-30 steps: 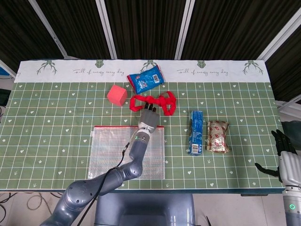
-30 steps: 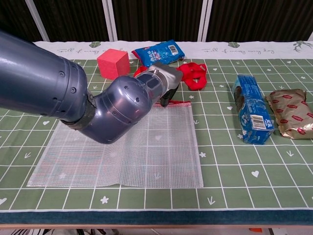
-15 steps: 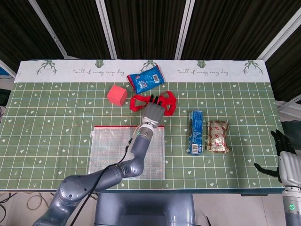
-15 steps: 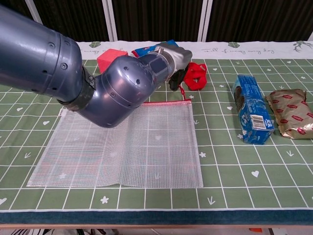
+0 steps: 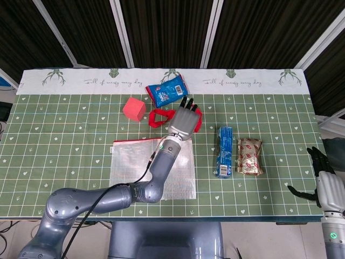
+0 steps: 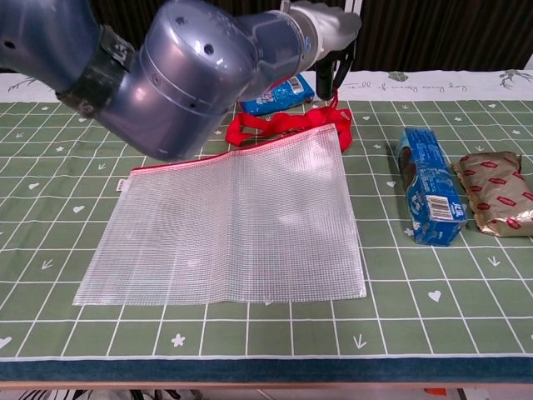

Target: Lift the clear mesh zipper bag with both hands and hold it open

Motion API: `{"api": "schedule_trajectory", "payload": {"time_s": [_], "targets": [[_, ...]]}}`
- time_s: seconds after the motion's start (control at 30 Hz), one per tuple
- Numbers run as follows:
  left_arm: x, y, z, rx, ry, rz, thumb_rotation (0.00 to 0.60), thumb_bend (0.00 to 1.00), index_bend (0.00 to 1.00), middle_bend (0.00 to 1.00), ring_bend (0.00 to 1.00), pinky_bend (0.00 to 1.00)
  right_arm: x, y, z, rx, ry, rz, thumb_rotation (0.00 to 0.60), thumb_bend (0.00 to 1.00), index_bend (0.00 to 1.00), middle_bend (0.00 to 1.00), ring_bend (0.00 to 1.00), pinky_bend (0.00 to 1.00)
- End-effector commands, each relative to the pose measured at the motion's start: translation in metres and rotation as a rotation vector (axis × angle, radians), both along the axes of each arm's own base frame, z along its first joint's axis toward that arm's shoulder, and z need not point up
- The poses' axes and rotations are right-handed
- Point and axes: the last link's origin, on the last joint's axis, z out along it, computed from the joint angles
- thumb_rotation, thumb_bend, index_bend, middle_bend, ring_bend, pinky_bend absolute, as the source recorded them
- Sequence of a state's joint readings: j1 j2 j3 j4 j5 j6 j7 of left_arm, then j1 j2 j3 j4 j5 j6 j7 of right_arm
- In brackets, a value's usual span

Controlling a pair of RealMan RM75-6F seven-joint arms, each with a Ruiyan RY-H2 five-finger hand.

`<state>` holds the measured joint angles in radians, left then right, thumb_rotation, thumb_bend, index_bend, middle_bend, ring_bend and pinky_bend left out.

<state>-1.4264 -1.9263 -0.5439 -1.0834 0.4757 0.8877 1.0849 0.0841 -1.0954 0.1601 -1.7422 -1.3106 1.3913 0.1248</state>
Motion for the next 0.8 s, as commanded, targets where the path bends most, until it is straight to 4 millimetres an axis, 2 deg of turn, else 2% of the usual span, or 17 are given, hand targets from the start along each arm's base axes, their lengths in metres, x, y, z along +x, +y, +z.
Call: {"api": "schedule_trajectory", "payload": {"time_s": [0.03,0.2,0.37,0.53,0.8], "targets": [[0.007,-0.001,0.014,0.012,-0.016,-0.012,0.600,0.47,0.61,0.20,0.00,0.00,0.012,-0.009,0.000,0.015,-0.031,0.011,0.600,0.19,0.00,0.00,0.00,0.20],[0.018,-0.005,0.028,0.015,-0.038,-0.032,0.600,0.48,0.61,0.20,0.00,0.00,0.041,-0.032,-0.007,0.058,-0.149,0.013,0.600,0.23,0.04,0.00,0.00,0.20],[0.028,-0.009,0.041,0.013,-0.069,-0.045,0.600,0.48,0.61,0.20,0.00,0.00,0.083,-0.063,-0.016,0.113,-0.360,-0.006,0.600,0.31,0.19,0.02,0.00,0.20],[0.038,-0.014,0.050,0.008,-0.092,-0.059,0.600,0.48,0.62,0.20,0.00,0.00,0.124,-0.094,-0.021,0.149,-0.448,0.009,0.600,0.36,0.29,0.06,0.00,0.22],[0.048,-0.019,0.060,0.000,-0.120,-0.065,0.600,0.48,0.62,0.20,0.00,0.00,0.176,-0.125,-0.044,0.215,-0.585,-0.037,0.600,0.36,0.36,0.09,0.00,0.23]]}}
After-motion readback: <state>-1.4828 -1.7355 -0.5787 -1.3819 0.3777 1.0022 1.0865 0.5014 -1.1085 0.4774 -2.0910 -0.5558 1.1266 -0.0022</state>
